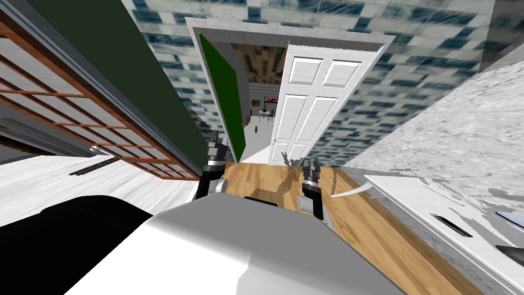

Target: Push the door open

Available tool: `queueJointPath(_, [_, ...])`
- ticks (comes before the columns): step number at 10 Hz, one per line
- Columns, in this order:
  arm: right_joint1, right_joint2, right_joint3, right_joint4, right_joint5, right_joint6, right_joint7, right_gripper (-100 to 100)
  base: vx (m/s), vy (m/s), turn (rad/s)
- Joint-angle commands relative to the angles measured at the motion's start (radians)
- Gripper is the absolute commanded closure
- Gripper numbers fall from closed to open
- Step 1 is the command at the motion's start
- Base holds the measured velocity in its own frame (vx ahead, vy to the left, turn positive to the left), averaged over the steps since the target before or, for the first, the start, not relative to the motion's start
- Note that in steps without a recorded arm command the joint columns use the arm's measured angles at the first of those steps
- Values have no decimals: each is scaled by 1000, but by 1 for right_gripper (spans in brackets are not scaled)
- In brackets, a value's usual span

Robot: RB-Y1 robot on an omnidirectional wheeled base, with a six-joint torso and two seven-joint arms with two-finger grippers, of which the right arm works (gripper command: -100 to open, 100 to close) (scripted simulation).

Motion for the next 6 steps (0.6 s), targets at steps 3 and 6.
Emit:
queueJointPath(3, [-31,-7,1,81,-13,-15,20,-100,96,-5,64])
queueJointPath(6, [-59,-11,1,154,-24,-29,36,-100,97,-6,58])
